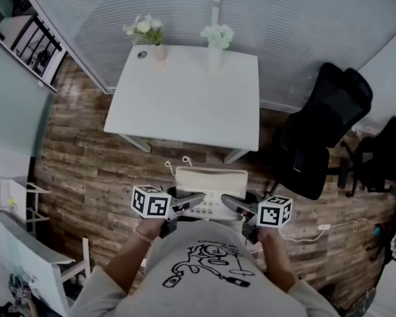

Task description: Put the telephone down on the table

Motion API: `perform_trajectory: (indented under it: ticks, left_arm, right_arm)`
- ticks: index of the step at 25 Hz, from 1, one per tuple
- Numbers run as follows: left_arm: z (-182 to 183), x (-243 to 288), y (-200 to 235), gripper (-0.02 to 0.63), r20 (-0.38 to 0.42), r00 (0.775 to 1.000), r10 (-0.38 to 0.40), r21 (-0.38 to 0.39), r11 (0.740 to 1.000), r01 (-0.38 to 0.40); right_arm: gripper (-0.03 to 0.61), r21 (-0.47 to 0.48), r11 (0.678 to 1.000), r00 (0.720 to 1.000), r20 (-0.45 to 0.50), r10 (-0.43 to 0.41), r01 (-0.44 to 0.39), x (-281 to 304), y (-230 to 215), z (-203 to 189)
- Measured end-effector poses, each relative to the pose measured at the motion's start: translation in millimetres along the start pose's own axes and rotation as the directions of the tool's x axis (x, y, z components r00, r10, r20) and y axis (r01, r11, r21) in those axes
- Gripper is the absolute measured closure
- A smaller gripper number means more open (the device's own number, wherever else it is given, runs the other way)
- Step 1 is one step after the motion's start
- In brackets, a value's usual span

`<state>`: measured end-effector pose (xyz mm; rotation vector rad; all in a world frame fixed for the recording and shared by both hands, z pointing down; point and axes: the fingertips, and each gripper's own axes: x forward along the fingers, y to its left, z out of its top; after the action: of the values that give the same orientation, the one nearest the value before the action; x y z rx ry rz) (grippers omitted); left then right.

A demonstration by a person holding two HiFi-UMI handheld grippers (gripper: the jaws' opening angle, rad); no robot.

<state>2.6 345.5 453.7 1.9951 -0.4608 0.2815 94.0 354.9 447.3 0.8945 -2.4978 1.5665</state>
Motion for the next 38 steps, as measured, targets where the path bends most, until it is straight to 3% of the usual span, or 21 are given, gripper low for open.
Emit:
perform_trajectory:
  ticks: [22, 38]
  left_arm:
    - [25.3, 1.3, 13.8, 0.324, 0.008, 1.0, 0.01, -0.002, 1.0, -0.01]
    - [99.7, -17.9, 65.2, 0.324, -0.039, 0.999, -0.016, 0.011, 1.0, 0.017]
  right_arm:
    - [0.293, -0.013, 1.0, 1.0, -0.016, -0.004, 0.004, 17.3, -7.1, 24.0]
    - [0.293, 0.015, 0.999, 0.999, 0.016, -0.037, 0.036, 86.4, -10.2, 79.9]
